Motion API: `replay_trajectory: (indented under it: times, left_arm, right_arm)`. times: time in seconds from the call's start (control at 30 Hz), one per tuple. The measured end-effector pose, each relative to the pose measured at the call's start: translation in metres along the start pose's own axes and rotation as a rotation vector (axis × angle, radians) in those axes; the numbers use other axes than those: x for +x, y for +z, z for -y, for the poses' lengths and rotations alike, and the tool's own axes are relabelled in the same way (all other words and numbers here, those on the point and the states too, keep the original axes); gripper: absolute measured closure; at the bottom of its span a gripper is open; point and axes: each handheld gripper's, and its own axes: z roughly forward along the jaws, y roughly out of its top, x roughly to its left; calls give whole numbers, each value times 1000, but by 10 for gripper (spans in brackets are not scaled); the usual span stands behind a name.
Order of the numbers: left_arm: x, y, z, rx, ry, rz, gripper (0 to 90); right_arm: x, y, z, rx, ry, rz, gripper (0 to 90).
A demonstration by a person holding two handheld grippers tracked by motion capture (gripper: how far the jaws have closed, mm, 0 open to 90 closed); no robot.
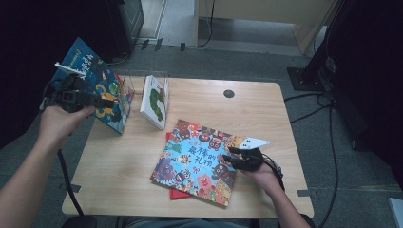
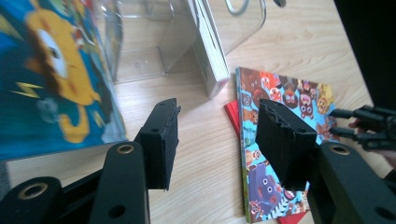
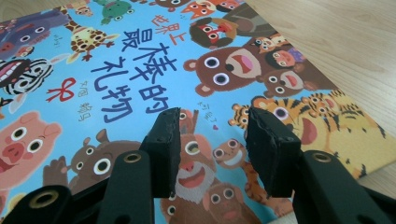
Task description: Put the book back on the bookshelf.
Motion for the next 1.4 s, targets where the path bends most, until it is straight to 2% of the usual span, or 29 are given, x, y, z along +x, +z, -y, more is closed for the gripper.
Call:
replay_trajectory:
  times: [0.4, 0.53, 0.7, 0.83, 0.9, 1.0, 1.17, 1.3, 1.4]
  left_arm:
    - [-12, 57, 24, 51, 59, 58, 496]
    - [-16, 73, 31, 59, 69, 66, 497]
    - [-19, 92, 40, 89, 76, 87, 498]
    - [-22, 107, 49, 114, 90, 89, 508]
    - [-25, 113, 55, 115, 90, 89, 560]
    - [-29, 119, 62, 102, 120, 88, 637]
    - [-31, 130, 71, 126, 117, 109, 735]
    - [-34, 142, 82, 150, 163, 118, 842]
    - [-35, 149, 90, 150, 172, 131, 895]
  right_arm:
    - [-6, -9, 9, -20, 35, 35, 614]
    - [-8, -12, 11, -28, 53, 48, 615]
    - [-11, -14, 13, -29, 69, 63, 615]
    - [-14, -16, 14, -37, 74, 74, 622]
    - [-15, -16, 15, -37, 80, 81, 631]
    - [-18, -17, 15, -36, 86, 89, 648]
    - [-22, -17, 17, -29, 99, 98, 703]
    - [-26, -18, 18, -31, 111, 114, 761]
    - [-28, -19, 18, -24, 116, 122, 823]
